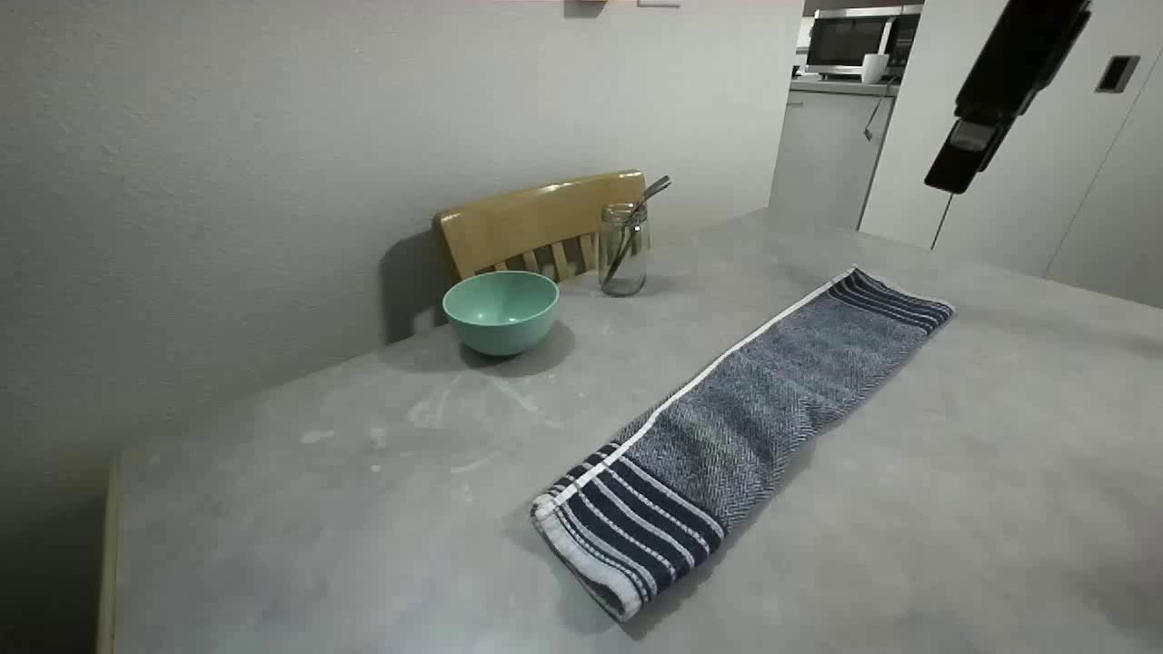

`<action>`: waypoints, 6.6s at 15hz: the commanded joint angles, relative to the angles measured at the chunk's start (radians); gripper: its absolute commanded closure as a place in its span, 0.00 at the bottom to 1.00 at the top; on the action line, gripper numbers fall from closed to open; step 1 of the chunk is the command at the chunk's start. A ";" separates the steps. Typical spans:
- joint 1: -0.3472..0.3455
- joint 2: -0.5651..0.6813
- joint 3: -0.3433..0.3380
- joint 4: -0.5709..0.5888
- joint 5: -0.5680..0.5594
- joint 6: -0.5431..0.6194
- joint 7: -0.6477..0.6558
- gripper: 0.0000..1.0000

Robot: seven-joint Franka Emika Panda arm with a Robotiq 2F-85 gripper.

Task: Fold the towel in half

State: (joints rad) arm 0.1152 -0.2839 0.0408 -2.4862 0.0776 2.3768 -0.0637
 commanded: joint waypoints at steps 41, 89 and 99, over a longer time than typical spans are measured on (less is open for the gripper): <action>-0.092 0.078 -0.139 -0.035 -0.103 0.192 -0.256 0.00; -0.309 0.657 -0.362 0.305 0.228 0.564 -0.840 0.00; -0.432 0.769 -0.239 0.403 0.291 0.498 -0.942 0.00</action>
State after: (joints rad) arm -0.2578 0.4213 -0.2483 -2.1429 0.3226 2.9042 -0.9636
